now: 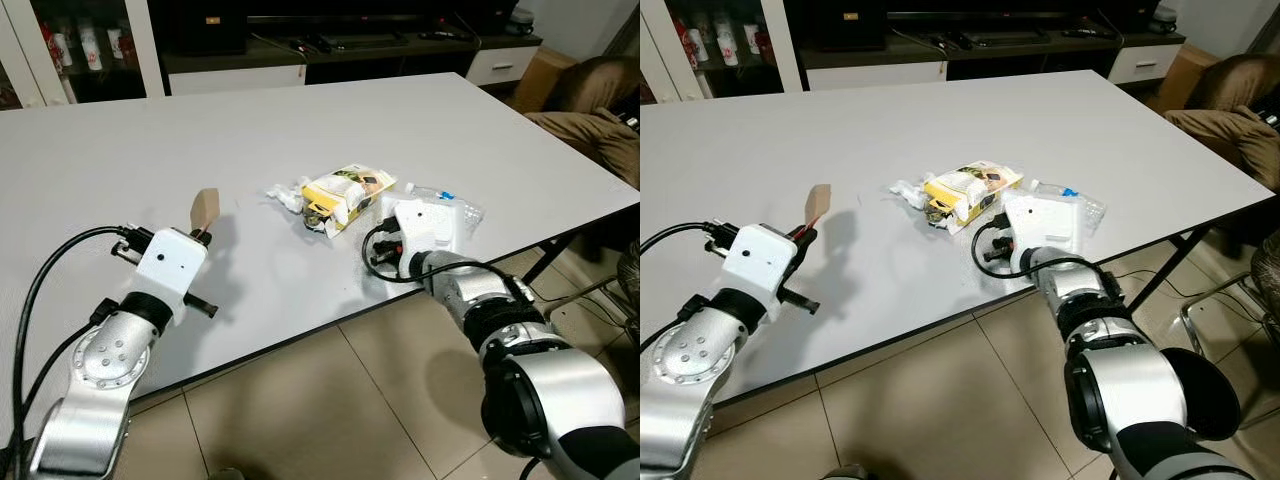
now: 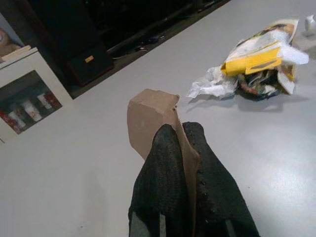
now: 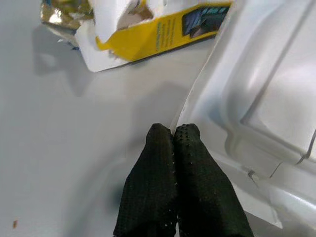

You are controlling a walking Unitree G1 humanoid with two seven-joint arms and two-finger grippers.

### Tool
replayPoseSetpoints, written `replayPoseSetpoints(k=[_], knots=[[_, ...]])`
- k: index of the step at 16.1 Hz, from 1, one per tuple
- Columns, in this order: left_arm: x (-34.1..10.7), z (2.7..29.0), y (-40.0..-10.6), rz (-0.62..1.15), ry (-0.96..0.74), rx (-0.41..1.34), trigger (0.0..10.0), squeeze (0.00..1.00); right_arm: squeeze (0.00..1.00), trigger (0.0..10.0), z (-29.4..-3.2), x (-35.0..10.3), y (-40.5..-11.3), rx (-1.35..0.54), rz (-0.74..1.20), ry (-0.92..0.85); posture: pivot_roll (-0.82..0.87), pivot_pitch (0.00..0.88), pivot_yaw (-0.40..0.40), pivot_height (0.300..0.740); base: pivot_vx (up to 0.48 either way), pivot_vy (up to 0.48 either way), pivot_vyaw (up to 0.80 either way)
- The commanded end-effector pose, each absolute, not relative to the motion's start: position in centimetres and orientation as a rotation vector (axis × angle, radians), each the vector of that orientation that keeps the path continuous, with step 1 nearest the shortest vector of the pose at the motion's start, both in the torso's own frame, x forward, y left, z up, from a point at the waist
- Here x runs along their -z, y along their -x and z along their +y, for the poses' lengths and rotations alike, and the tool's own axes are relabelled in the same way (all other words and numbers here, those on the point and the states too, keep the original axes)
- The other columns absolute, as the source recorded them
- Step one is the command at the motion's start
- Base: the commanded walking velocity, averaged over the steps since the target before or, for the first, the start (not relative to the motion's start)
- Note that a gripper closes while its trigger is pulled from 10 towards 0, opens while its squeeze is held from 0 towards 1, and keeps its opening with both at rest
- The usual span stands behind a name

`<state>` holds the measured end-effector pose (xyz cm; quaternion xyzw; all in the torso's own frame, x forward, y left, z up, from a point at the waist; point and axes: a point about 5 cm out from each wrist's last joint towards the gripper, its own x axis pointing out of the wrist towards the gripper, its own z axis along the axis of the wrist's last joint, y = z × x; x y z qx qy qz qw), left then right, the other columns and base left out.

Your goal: Picking trash to rubbish bin

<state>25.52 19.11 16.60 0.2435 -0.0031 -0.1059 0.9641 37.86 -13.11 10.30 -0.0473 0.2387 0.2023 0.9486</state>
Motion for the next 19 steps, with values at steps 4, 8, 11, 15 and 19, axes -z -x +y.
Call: replayPoseSetpoints(k=[4, 8, 11, 15, 19], knots=[[-16.7, 18.0, -25.9, -0.036, -0.375, 0.210, 10.0, 0.00, 0.00, 0.0, -14.8, -14.0, -39.0, -0.402, 0.353, 0.195, 0.06, 0.000, -0.123, 0.740, 0.000, 0.000, 0.00], [-16.8, 17.2, -26.6, -0.062, -0.321, 0.204, 10.0, 0.00, 0.00, 0.0, -15.3, -16.5, -38.7, -0.428, 0.275, 0.293, 0.04, 0.000, -0.136, 0.740, 0.000, 0.000, 0.00], [-16.8, 17.5, -27.2, -0.064, -0.225, 0.130, 10.0, 0.00, 0.00, 0.0, -15.4, -18.2, -38.3, -0.402, 0.165, 0.297, 0.04, 0.000, -0.138, 0.740, 0.000, 0.000, 0.00], [-15.3, 17.0, -26.9, 0.011, -0.055, 0.073, 10.0, 0.00, 0.00, 4.6, -14.4, -19.5, -36.0, -0.341, -0.161, 0.220, 0.01, 0.000, -0.141, 0.740, 0.000, 0.000, 0.00], [-16.1, 16.1, -27.3, -0.046, -0.113, 0.094, 10.0, 0.00, 0.00, 10.0, -14.9, -17.9, -33.4, -0.275, -0.198, 0.242, -0.03, 0.000, -0.144, 0.740, 0.000, 0.000, 0.00]])
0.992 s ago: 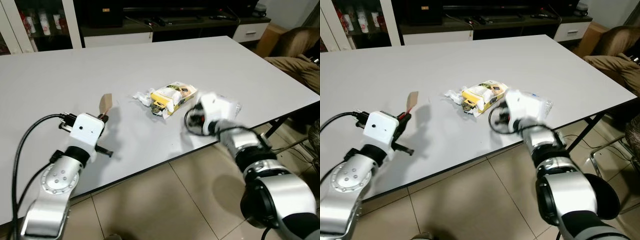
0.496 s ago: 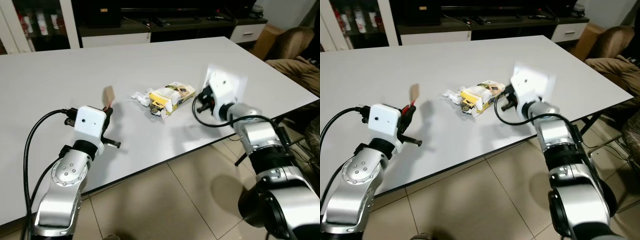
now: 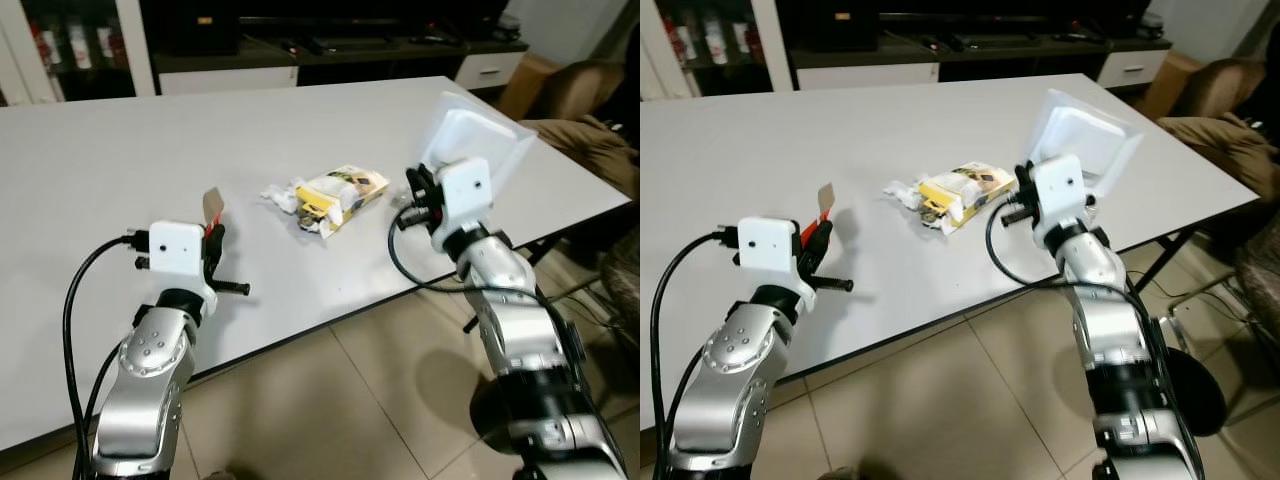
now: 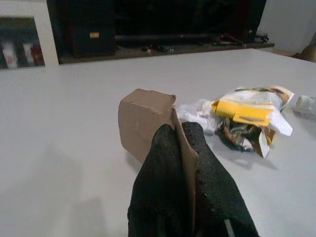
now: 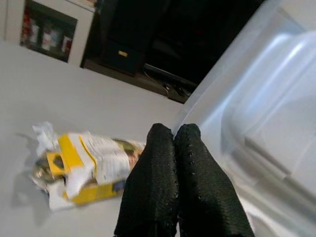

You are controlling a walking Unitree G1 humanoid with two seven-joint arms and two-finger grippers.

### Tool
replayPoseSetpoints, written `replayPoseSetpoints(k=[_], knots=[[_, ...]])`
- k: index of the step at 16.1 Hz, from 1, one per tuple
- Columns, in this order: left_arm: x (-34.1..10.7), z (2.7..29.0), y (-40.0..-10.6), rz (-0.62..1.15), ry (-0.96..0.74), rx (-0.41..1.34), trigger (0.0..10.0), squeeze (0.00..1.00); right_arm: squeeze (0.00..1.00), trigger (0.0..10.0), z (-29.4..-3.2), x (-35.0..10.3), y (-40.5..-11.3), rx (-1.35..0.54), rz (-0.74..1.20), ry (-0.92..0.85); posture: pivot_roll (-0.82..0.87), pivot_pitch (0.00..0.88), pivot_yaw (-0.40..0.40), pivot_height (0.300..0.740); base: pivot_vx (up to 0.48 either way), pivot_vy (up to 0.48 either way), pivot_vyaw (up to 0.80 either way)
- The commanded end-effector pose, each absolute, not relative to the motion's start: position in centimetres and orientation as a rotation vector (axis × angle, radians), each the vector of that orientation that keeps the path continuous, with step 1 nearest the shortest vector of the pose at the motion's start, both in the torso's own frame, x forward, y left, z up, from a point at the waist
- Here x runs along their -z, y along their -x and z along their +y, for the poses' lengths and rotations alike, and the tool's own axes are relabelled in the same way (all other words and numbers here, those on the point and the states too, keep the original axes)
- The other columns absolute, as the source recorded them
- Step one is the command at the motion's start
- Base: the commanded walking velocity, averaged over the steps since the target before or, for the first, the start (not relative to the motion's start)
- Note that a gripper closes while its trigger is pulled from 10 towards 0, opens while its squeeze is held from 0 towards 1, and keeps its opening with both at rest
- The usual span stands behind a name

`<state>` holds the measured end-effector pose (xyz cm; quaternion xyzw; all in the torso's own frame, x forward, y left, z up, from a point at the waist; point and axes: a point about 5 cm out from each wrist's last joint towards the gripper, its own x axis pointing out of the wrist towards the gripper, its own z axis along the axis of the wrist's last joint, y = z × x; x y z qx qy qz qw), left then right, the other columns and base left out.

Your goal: Picking trash to rubbish bin

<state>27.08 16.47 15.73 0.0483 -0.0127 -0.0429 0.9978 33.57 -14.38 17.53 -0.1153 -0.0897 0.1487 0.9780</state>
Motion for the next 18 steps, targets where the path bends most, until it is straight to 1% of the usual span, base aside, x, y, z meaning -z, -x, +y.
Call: replayPoseSetpoints(k=[1, 3, 4, 5, 8, 10, 11, 12, 14, 18], knots=[[-16.2, 16.0, -27.6, -0.054, -0.131, 0.091, 10.0, 0.00, 0.00, 10.0, -14.8, -17.5, -32.9, -0.272, -0.218, 0.224, -0.04, 0.000, -0.143, 0.740, 0.000, 0.000, 0.00], [-16.1, 15.9, -27.8, -0.066, -0.153, 0.086, 10.0, 0.00, 0.00, 10.0, -14.6, -17.1, -32.3, -0.265, -0.217, 0.190, -0.05, 0.000, -0.140, 0.740, 0.000, 0.000, 0.00], [-16.3, 15.6, -27.9, -0.085, -0.153, 0.105, 10.0, 0.00, 0.00, 10.0, -14.2, -17.1, -31.6, -0.262, -0.220, 0.167, -0.07, 0.000, -0.120, 0.740, 0.000, 0.000, -0.49], [-16.4, 15.4, -27.9, -0.089, -0.122, 0.118, 10.0, 0.00, 0.00, 10.0, -14.2, -17.0, -31.1, -0.250, -0.221, 0.152, -0.08, 0.000, -0.113, 0.740, 0.000, 0.000, -0.80], [-16.3, 14.4, -27.6, -0.082, -0.104, 0.194, 10.0, 0.00, 0.00, 10.0, -14.7, -16.3, -29.7, -0.214, -0.199, 0.149, -0.10, 0.000, -0.085, 0.740, 0.000, 0.000, -0.80], [-15.3, 14.0, -27.2, -0.043, -0.052, 0.219, 10.0, 0.00, 0.00, 10.0, -15.3, -16.1, -28.7, -0.194, -0.188, 0.190, -0.14, 0.000, -0.054, 0.740, 0.000, 0.000, -0.80], [-15.2, 13.9, -27.2, -0.040, -0.044, 0.226, 10.0, 0.00, 0.00, 10.0, -15.5, -16.2, -28.4, -0.185, -0.188, 0.188, -0.14, 0.000, -0.054, 0.740, 0.000, 0.000, -0.80], [-15.1, 13.1, -27.5, -0.050, -0.043, 0.265, 10.0, 0.00, 0.00, 10.0, -16.3, -16.0, -27.6, -0.143, -0.177, 0.191, -0.15, 0.000, -0.041, 0.740, 0.000, 0.000, -0.80], [-14.8, 12.6, -27.9, -0.037, -0.083, 0.283, 10.0, 0.00, 0.00, 10.0, -17.0, -15.3, -27.2, -0.122, -0.147, 0.207, -0.17, 0.000, -0.038, 0.740, 0.000, 0.000, -0.80], [-13.5, 12.1, -26.8, -0.001, -0.105, 0.328, 10.0, 0.00, 0.00, 10.0, -17.5, -13.6, -25.4, -0.089, -0.059, 0.209, -0.19, 0.000, -0.038, 0.740, 0.000, 0.000, -0.80]])
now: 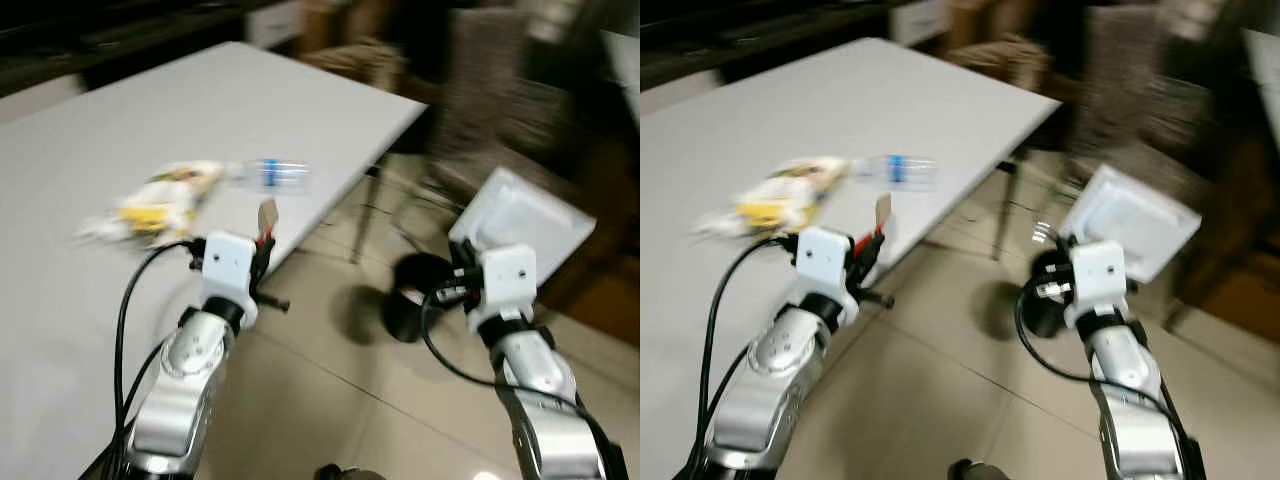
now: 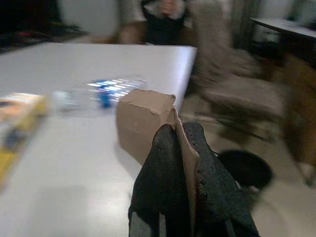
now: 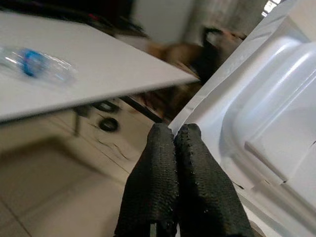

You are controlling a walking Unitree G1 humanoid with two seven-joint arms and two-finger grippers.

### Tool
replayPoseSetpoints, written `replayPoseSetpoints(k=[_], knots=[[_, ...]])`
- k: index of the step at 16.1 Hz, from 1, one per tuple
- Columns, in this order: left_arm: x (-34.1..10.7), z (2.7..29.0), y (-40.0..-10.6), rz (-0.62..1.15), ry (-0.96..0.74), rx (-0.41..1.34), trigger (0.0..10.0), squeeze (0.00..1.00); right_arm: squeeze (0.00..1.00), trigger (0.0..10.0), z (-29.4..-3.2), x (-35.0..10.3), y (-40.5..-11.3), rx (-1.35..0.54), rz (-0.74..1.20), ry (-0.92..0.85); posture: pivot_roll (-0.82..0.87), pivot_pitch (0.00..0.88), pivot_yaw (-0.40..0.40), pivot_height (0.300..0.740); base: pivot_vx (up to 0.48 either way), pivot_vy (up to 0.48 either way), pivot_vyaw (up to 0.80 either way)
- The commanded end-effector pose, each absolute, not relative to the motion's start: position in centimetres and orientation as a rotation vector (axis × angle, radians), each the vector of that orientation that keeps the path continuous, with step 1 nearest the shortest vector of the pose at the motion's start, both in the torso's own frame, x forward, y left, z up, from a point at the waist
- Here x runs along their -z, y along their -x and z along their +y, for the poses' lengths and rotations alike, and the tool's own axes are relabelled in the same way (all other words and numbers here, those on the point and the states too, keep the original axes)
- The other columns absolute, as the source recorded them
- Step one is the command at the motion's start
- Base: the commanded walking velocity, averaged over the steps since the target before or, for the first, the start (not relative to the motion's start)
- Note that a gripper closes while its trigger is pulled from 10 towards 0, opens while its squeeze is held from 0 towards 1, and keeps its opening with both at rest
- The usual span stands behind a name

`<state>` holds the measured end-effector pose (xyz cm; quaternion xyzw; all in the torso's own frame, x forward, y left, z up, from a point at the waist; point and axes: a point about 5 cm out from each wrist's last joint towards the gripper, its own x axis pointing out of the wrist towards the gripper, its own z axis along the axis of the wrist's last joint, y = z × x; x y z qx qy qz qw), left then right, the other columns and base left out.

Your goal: Picking trash to rubbish bin

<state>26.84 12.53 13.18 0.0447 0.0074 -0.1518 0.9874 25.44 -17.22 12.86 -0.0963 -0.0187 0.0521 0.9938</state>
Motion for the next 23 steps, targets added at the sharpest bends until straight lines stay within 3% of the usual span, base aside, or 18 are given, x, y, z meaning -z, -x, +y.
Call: replayPoseSetpoints(k=[1, 13, 23], knots=[[-13.3, 12.0, -26.7, 0.009, -0.090, 0.326, 10.0, 0.00, 0.00, 10.0, -17.6, -13.2, -25.1, -0.075, -0.039, 0.192, -0.19, 0.000, -0.039, 0.740, 0.000, 0.000, -0.80], [-12.7, 12.3, -25.9, 0.003, -0.185, 0.327, 10.0, 0.00, 0.00, 10.0, -16.9, -9.4, -23.5, -0.095, 0.201, 0.083, -0.18, 0.017, -0.059, 0.740, 0.000, 0.000, -0.80], [-11.9, 11.8, -26.1, 0.040, -0.173, 0.332, 10.0, 0.00, 0.00, 10.0, -16.6, -8.2, -23.5, -0.146, 0.308, 0.120, -0.20, 0.011, -0.054, 0.740, 0.339, 0.000, 0.00]])
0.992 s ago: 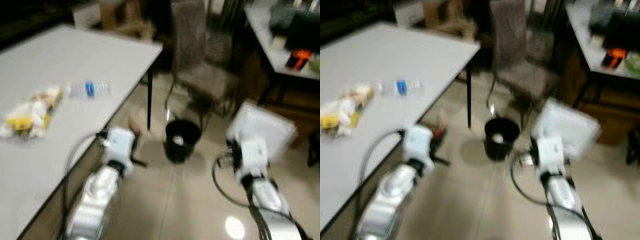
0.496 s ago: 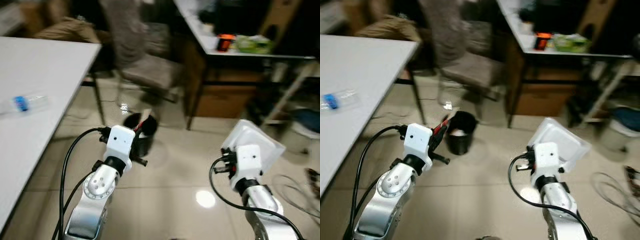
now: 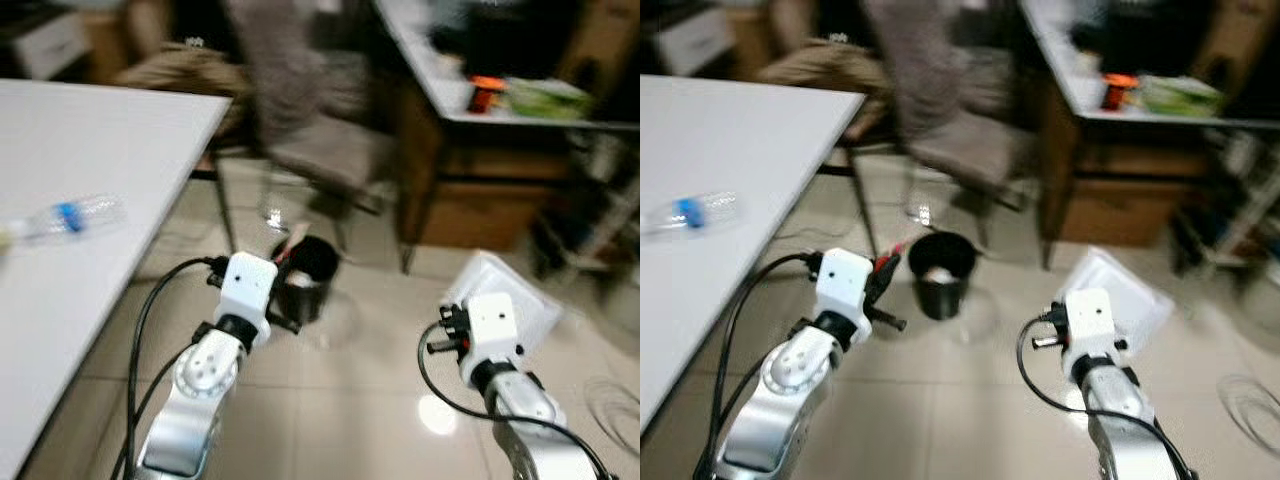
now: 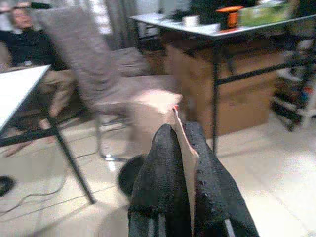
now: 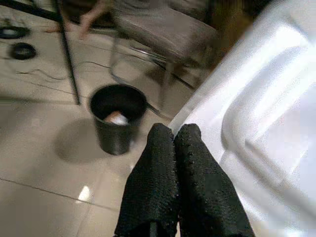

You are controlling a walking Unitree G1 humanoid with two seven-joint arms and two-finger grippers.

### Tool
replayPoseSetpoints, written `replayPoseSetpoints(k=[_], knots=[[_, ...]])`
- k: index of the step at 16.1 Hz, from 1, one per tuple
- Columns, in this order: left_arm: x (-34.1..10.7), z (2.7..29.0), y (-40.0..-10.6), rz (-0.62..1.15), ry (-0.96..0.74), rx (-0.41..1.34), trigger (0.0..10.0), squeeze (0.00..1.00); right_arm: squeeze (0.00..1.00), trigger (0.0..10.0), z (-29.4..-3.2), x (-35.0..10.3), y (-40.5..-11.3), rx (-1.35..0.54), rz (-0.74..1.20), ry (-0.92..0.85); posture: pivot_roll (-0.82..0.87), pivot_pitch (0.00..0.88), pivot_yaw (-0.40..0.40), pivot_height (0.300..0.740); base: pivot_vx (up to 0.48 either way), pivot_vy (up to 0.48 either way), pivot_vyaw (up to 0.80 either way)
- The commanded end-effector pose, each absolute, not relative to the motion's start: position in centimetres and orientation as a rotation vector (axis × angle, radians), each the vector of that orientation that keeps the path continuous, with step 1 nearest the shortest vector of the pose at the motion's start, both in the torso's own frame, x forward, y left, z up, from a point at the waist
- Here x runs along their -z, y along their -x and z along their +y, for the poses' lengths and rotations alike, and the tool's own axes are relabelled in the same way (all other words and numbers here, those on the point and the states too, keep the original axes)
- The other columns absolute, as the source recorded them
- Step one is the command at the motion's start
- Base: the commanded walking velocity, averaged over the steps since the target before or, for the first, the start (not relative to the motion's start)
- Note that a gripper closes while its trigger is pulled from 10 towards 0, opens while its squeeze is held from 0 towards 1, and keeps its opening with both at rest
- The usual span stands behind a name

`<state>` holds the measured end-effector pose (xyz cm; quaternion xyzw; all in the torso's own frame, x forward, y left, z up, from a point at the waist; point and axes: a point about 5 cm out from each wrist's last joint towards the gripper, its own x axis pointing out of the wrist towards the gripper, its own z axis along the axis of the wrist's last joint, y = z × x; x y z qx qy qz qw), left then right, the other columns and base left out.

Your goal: Picking trash to rubbish bin

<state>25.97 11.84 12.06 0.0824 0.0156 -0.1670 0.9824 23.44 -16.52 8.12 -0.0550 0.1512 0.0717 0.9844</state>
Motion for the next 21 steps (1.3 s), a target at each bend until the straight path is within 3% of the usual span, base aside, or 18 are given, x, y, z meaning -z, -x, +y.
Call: replayPoseSetpoints(k=[1, 13, 17, 21], knots=[[-11.9, 11.9, -26.1, 0.041, -0.172, 0.333, 10.0, 0.00, 0.00, 10.0, -16.5, -8.2, -23.6, -0.153, 0.308, 0.123, -0.20, 0.005, -0.055, 0.740, 0.356, 0.000, 0.00], [-11.5, 12.4, -26.2, 0.058, -0.213, 0.350, 10.0, 0.00, 0.00, 10.0, -15.1, -7.2, -23.7, -0.244, 0.302, 0.170, -0.18, 0.000, -0.046, 0.740, 0.356, 0.000, 0.00], [-11.3, 13.0, -26.1, 0.069, -0.204, 0.334, 10.0, 0.00, 0.00, 10.0, -14.7, -6.5, -23.4, -0.293, 0.335, 0.214, -0.18, 0.000, -0.041, 0.740, 0.356, 0.000, 0.80], [-11.3, 12.9, -26.0, 0.069, -0.208, 0.343, 10.0, 0.00, 0.00, 10.0, -14.6, -6.1, -23.3, -0.282, 0.329, 0.246, -0.18, 0.000, -0.042, 0.740, 0.356, 0.000, 0.10]])
